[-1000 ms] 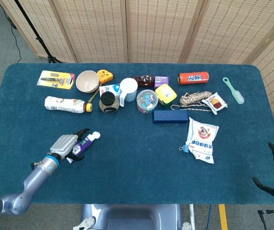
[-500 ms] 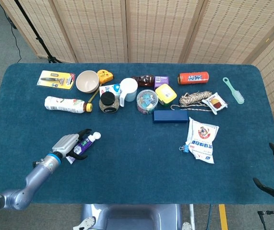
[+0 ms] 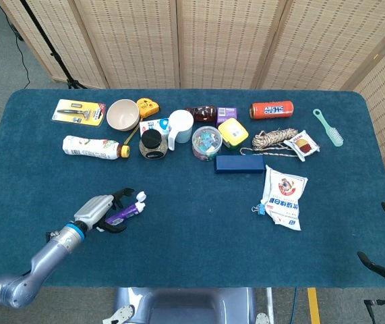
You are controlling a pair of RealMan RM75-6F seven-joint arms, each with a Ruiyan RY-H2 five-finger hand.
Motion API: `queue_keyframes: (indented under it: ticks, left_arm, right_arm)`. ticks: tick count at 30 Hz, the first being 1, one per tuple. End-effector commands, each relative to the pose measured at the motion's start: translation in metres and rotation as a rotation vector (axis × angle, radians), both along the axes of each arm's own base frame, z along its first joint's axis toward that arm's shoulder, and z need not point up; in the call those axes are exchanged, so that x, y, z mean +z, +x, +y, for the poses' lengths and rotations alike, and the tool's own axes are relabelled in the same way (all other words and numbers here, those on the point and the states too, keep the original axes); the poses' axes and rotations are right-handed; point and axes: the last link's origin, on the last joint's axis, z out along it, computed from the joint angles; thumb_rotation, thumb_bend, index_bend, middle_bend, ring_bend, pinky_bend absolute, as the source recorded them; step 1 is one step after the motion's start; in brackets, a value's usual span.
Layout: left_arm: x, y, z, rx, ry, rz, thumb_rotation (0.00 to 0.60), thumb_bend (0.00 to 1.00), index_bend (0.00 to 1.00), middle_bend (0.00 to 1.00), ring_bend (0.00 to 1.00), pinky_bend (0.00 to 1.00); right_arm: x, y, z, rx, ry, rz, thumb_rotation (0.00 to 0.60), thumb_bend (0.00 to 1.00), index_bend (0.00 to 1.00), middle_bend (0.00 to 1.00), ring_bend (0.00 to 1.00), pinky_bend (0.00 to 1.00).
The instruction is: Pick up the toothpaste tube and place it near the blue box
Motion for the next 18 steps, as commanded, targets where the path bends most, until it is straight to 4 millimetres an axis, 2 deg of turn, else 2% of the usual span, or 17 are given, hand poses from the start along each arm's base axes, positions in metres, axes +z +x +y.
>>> queue_keyframes:
  ticks: [1, 7, 11, 18]
  left_arm:
    - [-0.002, 0.002, -0.006, -0.021, -0.017, 0.009, 0.600, 0.24, 0.11, 0.18, 0.32, 0.33]
    - [0.006, 0.010, -0.008, -0.058, 0.027, 0.019, 0.598, 0.24, 0.12, 0.18, 0.32, 0.33]
    - [0.012, 0.010, -0.013, -0.152, 0.082, 0.156, 0.576, 0.24, 0.13, 0.18, 0.29, 0.33]
    - [0.001, 0.019, -0.025, -0.218, 0.156, 0.290, 0.572, 0.24, 0.15, 0.18, 0.29, 0.33]
  right_arm:
    - [0.000, 0.000, 0.001, 0.000, -0.001, -0.002, 0.600, 0.00, 0.05, 0.00, 0.00, 0.04]
    - [0.001, -0.002, 0.002, 0.000, -0.003, -0.005, 0.600, 0.00, 0.05, 0.00, 0.00, 0.04]
    - [0.001, -0.002, 0.002, 0.002, -0.006, -0.009, 0.600, 0.00, 0.05, 0.00, 0.00, 0.04]
    - [0.001, -0.003, 0.003, 0.003, -0.006, -0.012, 0.600, 0.00, 0.05, 0.00, 0.00, 0.04]
